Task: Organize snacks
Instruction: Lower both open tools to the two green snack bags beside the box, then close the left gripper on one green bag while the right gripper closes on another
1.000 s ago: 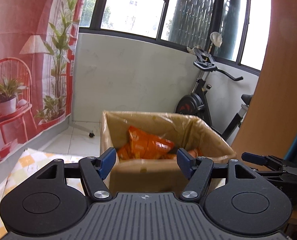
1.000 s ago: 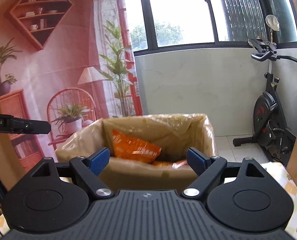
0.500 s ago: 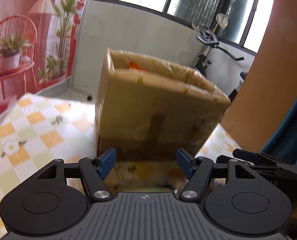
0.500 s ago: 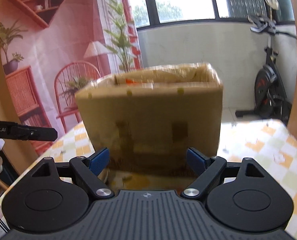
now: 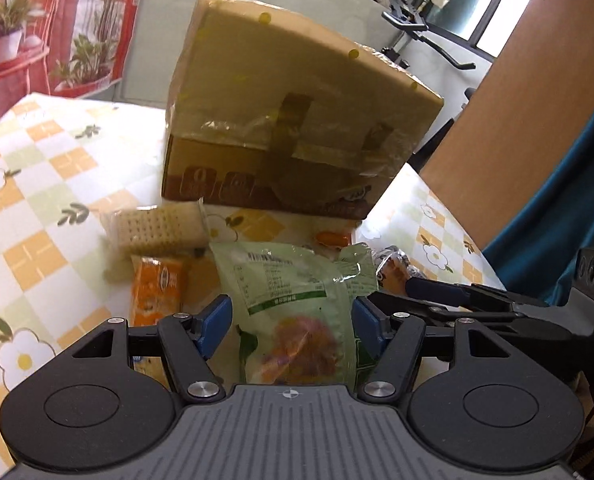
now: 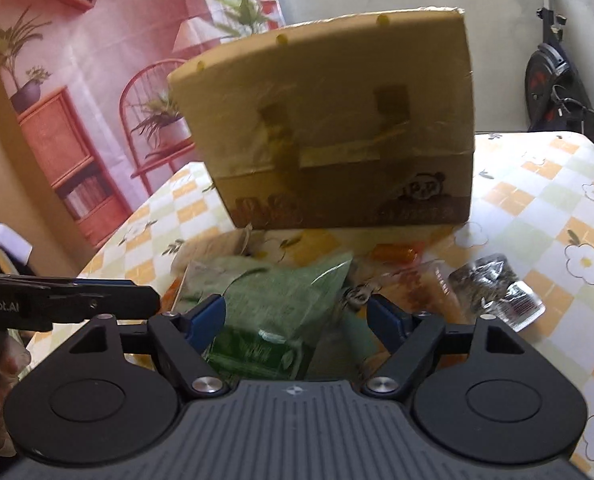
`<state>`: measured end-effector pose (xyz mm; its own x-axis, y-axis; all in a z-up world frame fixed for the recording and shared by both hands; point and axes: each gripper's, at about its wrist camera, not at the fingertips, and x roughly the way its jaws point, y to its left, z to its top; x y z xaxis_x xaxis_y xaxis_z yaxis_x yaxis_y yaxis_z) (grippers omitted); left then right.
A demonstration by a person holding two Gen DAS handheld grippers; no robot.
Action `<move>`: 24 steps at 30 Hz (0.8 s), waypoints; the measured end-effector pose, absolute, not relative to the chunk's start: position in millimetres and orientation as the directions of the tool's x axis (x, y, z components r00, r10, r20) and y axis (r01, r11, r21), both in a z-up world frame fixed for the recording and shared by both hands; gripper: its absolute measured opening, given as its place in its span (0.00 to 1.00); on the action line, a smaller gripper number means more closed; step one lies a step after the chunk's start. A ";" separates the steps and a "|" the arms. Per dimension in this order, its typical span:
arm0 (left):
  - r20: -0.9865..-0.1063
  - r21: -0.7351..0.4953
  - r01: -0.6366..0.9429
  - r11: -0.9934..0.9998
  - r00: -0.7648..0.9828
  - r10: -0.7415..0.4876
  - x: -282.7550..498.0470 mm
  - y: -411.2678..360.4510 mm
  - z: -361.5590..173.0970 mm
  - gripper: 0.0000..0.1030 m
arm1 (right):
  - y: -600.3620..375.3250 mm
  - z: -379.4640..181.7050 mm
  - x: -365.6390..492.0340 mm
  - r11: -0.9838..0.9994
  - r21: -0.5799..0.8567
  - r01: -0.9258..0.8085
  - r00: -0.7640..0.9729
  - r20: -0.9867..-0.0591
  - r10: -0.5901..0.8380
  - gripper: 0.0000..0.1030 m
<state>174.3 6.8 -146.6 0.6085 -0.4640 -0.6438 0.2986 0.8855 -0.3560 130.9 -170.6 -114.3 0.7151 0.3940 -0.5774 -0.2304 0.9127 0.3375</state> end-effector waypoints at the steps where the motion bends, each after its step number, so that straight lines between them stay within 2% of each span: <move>1: -0.642 -0.369 0.294 0.882 0.606 -0.471 174.1 8.7 -148.7 0.66 | -169.4 -113.9 129.9 0.912 0.337 -0.235 0.713 -0.577 0.397 0.78; 4: -0.646 -0.392 0.290 0.873 0.589 -0.486 168.3 6.7 -157.9 0.66 | -165.8 -115.3 123.7 0.908 0.335 -0.253 0.705 -0.579 0.410 0.78; 7: -0.655 -0.411 0.285 0.866 0.568 -0.498 168.0 5.0 -164.2 0.66 | -160.1 -118.7 120.8 0.904 0.334 -0.267 0.685 -0.594 0.422 0.72; 20: -0.657 -0.487 0.237 0.841 0.535 -0.531 172.9 5.9 -187.9 0.64 | -149.2 -133.1 121.1 0.891 0.349 -0.289 0.643 -0.619 0.451 0.70; 24: -0.663 -0.501 0.210 0.839 0.530 -0.529 175.5 8.2 -193.9 0.59 | -149.7 -134.6 122.5 0.889 0.353 -0.290 0.639 -0.621 0.455 0.70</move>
<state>175.5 8.2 -193.9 0.5297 -0.5285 -0.6634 0.2098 0.8395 -0.5013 122.5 -149.7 -134.6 0.6386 0.4549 -0.6206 -0.2901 0.8894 0.3533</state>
